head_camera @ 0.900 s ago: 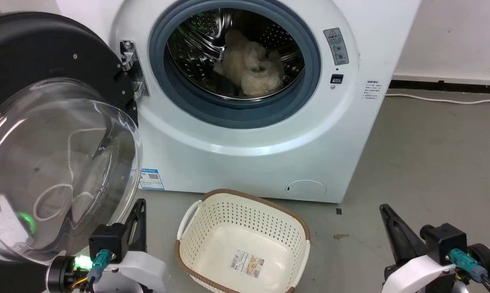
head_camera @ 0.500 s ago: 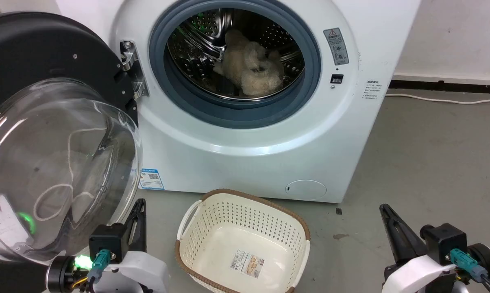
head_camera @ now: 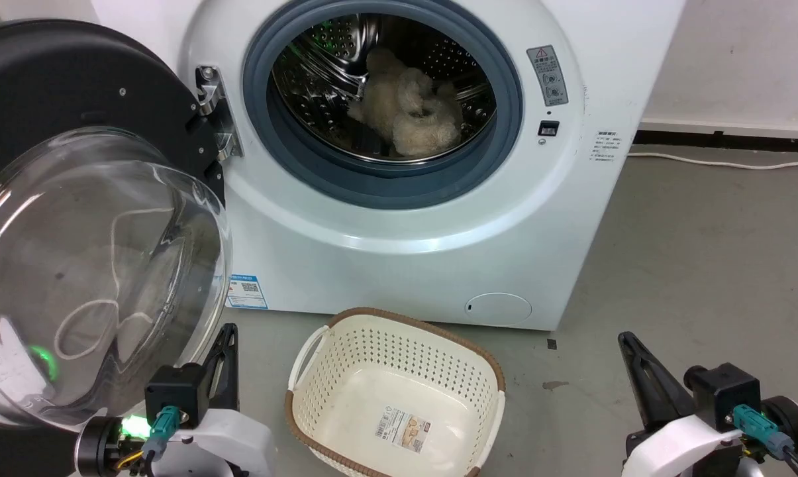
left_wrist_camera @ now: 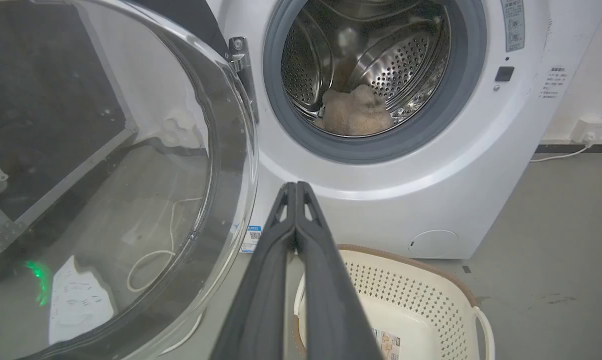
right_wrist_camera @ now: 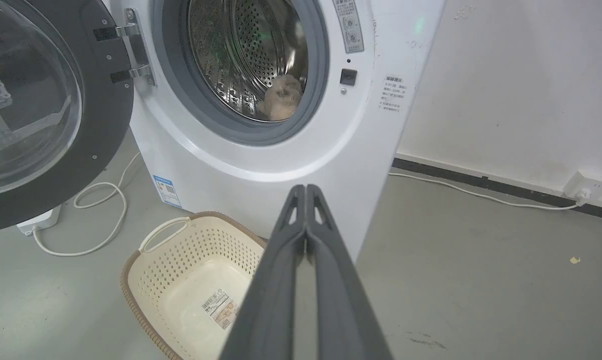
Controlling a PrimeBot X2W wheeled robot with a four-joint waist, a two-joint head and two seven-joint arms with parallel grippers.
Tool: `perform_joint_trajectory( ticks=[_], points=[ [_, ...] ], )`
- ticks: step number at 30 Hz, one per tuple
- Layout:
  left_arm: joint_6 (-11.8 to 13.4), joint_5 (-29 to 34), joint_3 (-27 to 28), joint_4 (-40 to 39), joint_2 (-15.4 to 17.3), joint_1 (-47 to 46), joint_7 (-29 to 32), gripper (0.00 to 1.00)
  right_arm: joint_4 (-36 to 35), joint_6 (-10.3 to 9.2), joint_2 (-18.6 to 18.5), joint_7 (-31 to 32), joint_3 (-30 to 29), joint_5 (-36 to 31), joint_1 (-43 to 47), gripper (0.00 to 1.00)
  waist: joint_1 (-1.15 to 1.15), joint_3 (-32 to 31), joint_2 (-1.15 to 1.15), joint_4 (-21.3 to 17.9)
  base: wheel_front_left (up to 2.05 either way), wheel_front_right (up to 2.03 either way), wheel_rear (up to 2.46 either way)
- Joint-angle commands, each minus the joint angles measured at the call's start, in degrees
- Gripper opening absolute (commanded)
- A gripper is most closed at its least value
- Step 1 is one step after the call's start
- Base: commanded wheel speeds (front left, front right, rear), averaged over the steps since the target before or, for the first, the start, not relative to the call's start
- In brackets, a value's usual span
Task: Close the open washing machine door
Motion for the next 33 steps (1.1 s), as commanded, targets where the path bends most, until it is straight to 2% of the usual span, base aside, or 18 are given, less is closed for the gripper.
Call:
perform_joint_trajectory(
  ticks=[1,6,7,24,33],
  points=[
    [0.1,0.1,0.0,-0.2,0.0,0.6,0.0,0.00,-0.3,0.06,0.2,0.0,0.0,-0.4,-0.7,0.00,0.00,0.0,0.00,0.0,0.00,0.00,0.00],
    [0.0,0.0,0.0,0.0,0.0,0.0,0.0,0.00,0.0,0.00,0.0,0.0,0.0,0.0,0.0,0.00,0.00,0.0,0.00,0.0,0.00,0.00,0.00],
    [0.0,0.0,0.0,0.0,0.0,0.0,0.0,1.00,0.0,0.00,0.0,0.0,0.0,0.1,0.0,1.00,0.00,0.0,0.00,0.0,0.00,0.00,0.00],
    [0.0,0.0,-1.0,-0.1,0.1,-0.2,-1.6,1.00,0.7,0.01,0.0,-1.6,-0.7,0.8,0.2,1.00,0.00,0.0,0.00,0.5,0.00,0.00,0.00],
    [0.0,-0.1,-1.9,-0.2,0.5,-0.1,-2.9,1.00,0.9,0.01,0.0,-2.9,-1.0,1.2,0.6,1.00,0.00,-0.5,0.00,3.1,0.00,0.00,0.00]
  ],
)
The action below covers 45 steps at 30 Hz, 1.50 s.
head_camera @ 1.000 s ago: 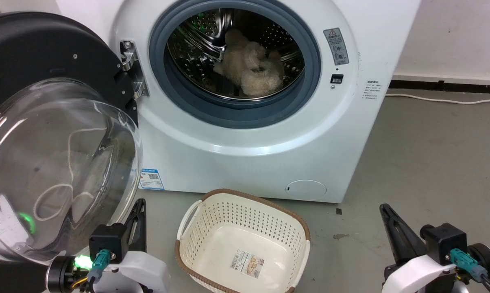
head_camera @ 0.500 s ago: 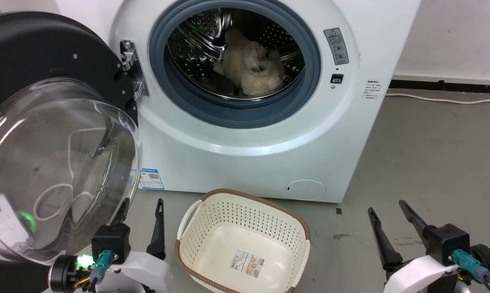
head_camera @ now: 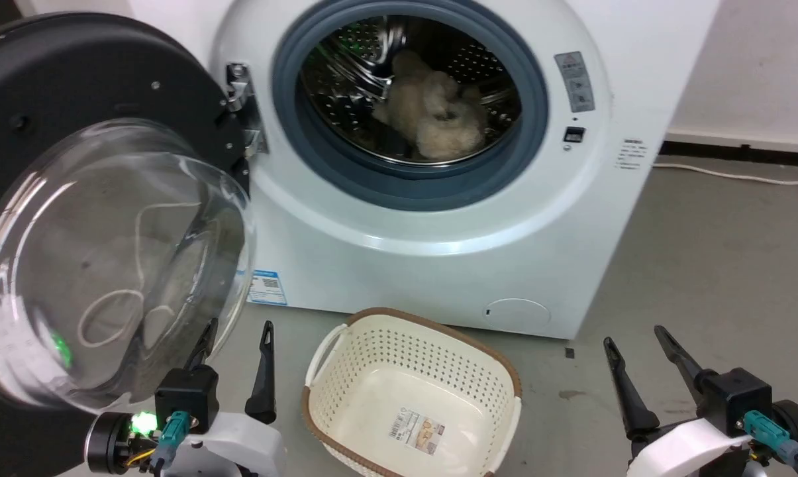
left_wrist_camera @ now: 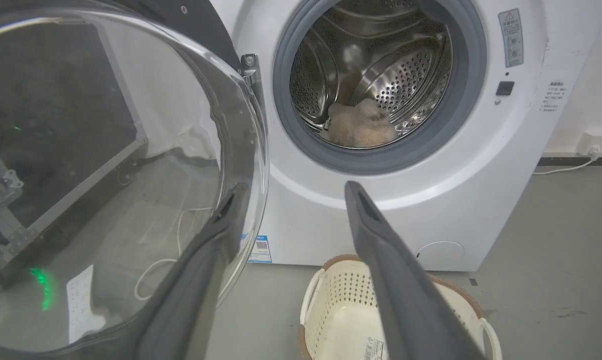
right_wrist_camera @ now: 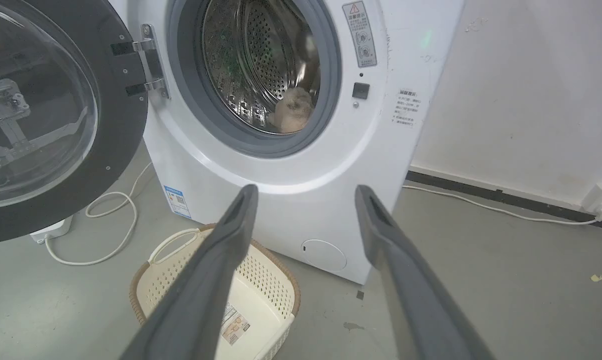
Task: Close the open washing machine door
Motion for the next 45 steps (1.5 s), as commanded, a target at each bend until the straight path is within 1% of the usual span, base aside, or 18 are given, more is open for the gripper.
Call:
perform_joint_trajectory(
  ticks=[1,13,24,26,45],
  points=[
    [0.0,-0.1,-0.3,-0.2,0.4,0.0,-0.6,1.00,0.3,0.01,0.0,-0.6,-0.1,0.6,0.5,1.00,0.00,-0.2,0.00,0.7,0.00,0.00,0.00],
    [0.1,-0.2,-1.1,-0.6,1.1,0.2,-2.1,1.00,0.9,0.02,0.1,-2.0,1.1,1.6,0.6,1.00,0.00,-0.6,0.00,5.5,0.00,0.00,0.00],
    [1.4,-0.1,-1.0,-2.3,1.3,1.4,-3.4,1.00,2.4,0.02,0.1,-3.4,3.6,1.9,-1.5,1.00,0.00,0.2,0.00,8.7,0.00,0.00,0.00],
    [2.1,-0.1,-1.0,-3.2,1.4,2.1,-4.1,1.00,3.5,0.02,0.1,-4.1,5.1,1.9,-2.4,1.00,0.00,0.5,0.00,10.4,0.00,0.00,0.00],
    [3.6,0.2,-1.9,-5.0,2.2,3.8,-6.4,1.00,6.0,0.03,-0.8,-6.4,8.8,3.5,-3.9,1.00,0.00,0.6,0.00,15.0,-0.02,-0.02,-0.02]
  ],
)
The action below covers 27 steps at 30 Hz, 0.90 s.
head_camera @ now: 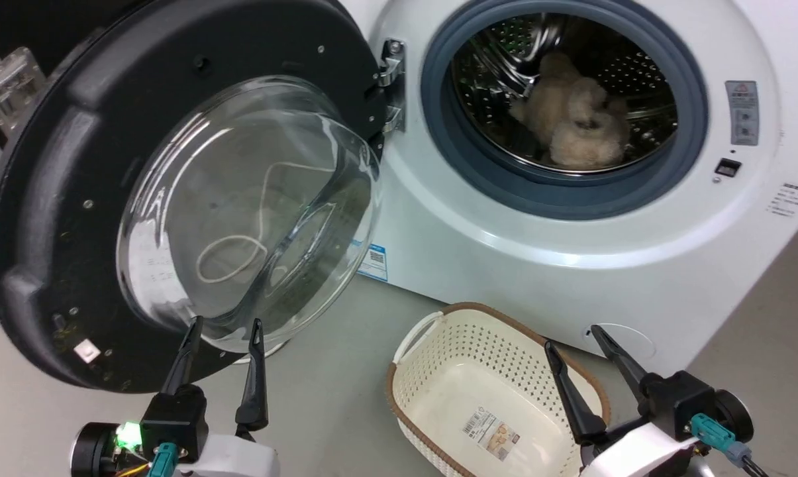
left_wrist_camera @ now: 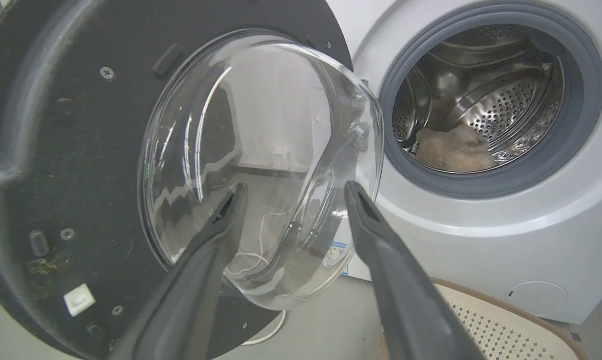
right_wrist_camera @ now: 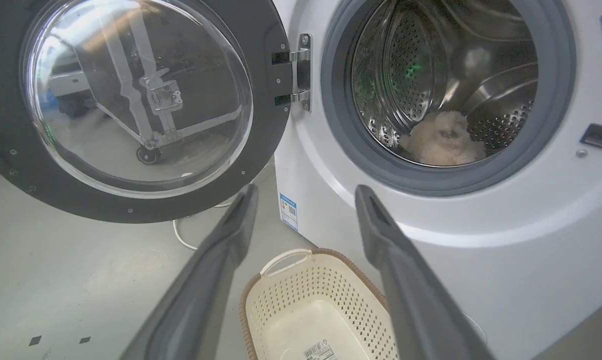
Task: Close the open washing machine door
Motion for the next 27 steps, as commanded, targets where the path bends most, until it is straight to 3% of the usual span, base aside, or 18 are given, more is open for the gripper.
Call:
perform_joint_trajectory(
  ticks=[1,27],
  points=[
    [0.4,0.2,-0.3,-0.4,0.4,0.8,-0.6,1.00,0.3,0.03,-0.4,-0.6,0.3,0.6,-1.1,1.00,0.00,0.0,0.00,0.3,0.00,0.00,0.00],
    [2.5,-0.1,-2.3,-2.1,2.3,1.8,-3.7,1.00,2.6,0.05,-0.7,-3.7,3.7,2.4,-2.0,1.00,0.00,0.2,0.00,6.6,0.00,0.00,0.00]
  ],
)
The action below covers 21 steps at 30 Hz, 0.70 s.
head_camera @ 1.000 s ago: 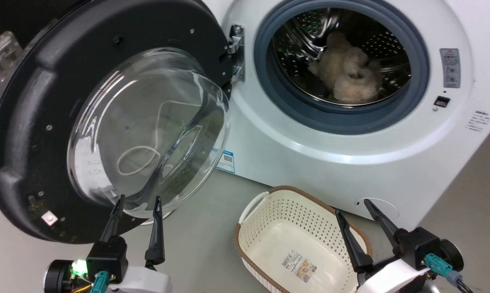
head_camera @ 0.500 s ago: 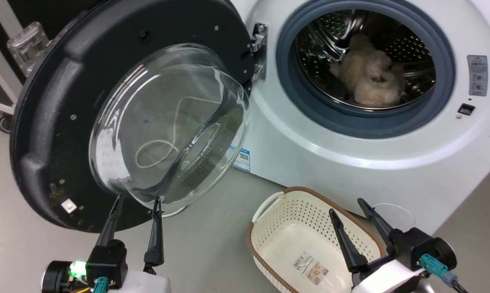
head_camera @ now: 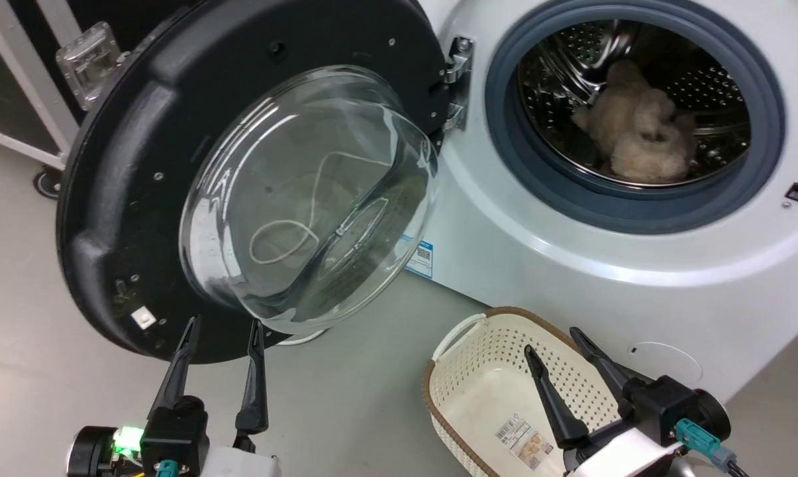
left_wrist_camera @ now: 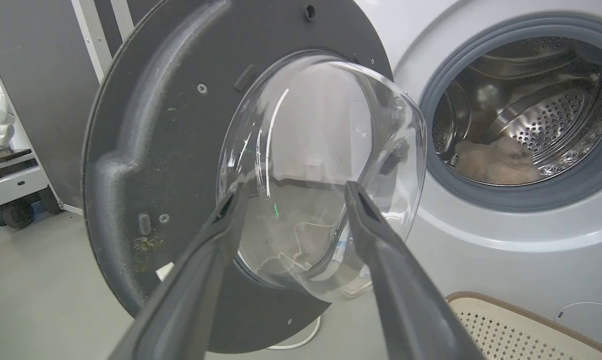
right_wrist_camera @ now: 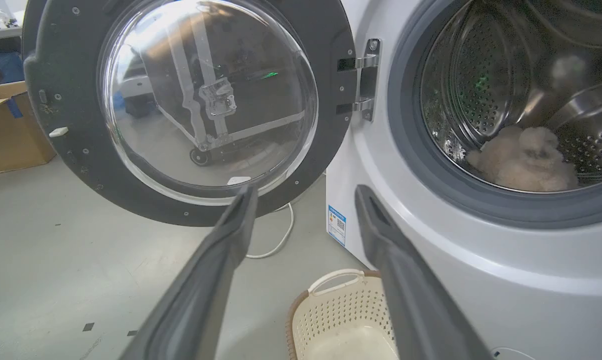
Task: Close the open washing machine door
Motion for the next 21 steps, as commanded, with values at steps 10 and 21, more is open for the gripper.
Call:
perform_joint_trajectory(
  ticks=[10,21],
  points=[
    [0.1,-0.3,-1.8,-0.1,0.9,1.0,-1.6,0.00,0.6,0.05,-0.8,-1.7,1.4,1.3,-0.9,1.00,0.00,0.1,0.00,2.6,0.00,0.00,0.00],
    [-2.7,-4.8,3.2,-8.6,2.5,-3.9,-2.9,0.00,-0.3,0.05,-1.2,-3.0,1.2,1.2,0.6,1.00,0.00,0.9,0.00,5.4,0.00,0.00,0.00]
  ],
)
